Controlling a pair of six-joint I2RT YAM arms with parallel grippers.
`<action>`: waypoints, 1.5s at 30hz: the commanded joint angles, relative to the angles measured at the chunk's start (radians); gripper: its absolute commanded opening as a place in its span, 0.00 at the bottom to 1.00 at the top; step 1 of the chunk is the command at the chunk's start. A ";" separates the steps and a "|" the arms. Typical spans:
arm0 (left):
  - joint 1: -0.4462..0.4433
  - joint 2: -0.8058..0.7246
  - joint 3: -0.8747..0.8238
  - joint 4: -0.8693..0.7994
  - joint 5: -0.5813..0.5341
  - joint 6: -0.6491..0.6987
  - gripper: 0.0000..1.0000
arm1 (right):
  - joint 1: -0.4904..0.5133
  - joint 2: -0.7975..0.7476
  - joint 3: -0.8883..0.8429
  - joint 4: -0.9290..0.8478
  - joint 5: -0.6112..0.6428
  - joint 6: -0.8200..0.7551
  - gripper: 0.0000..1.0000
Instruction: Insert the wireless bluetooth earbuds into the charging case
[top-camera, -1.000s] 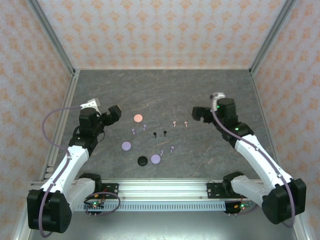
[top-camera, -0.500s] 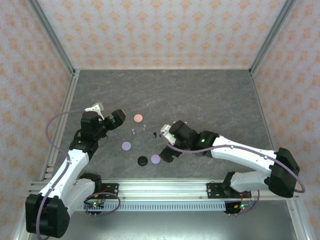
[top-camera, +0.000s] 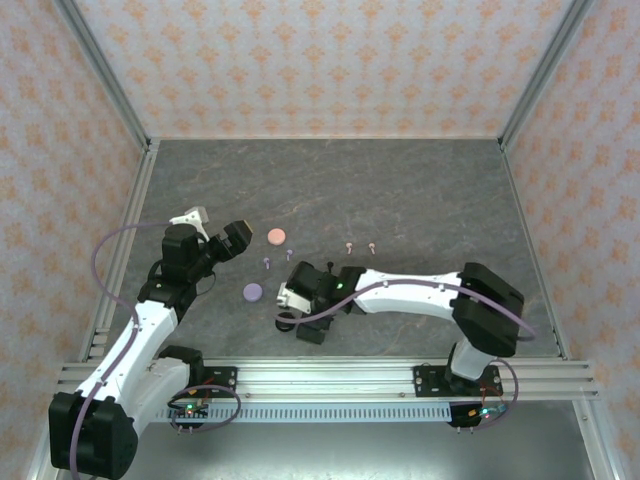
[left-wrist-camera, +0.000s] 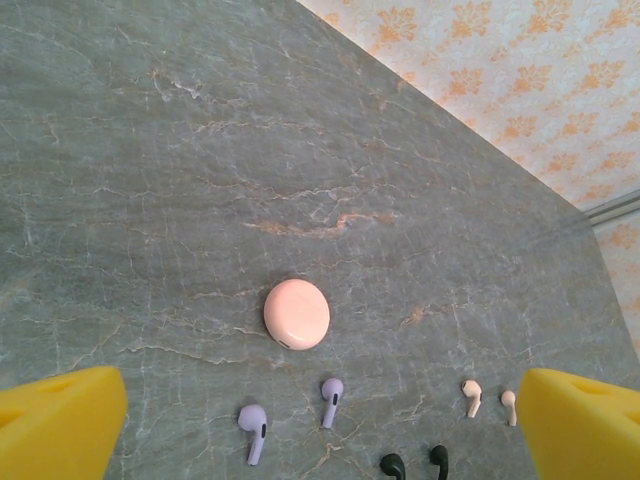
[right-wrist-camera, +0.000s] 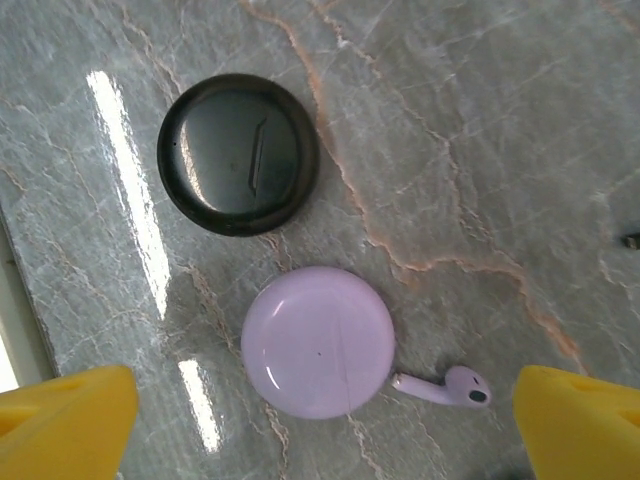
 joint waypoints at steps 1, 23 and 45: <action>-0.011 -0.019 0.010 -0.036 -0.030 0.018 1.00 | 0.008 0.056 0.063 -0.086 0.005 -0.069 0.94; -0.015 -0.027 0.027 -0.077 -0.045 0.038 1.00 | 0.009 0.226 0.137 -0.136 0.034 -0.120 0.57; -0.026 0.033 0.131 -0.124 0.513 0.105 0.93 | -0.124 -0.267 -0.074 0.214 0.111 -0.173 0.47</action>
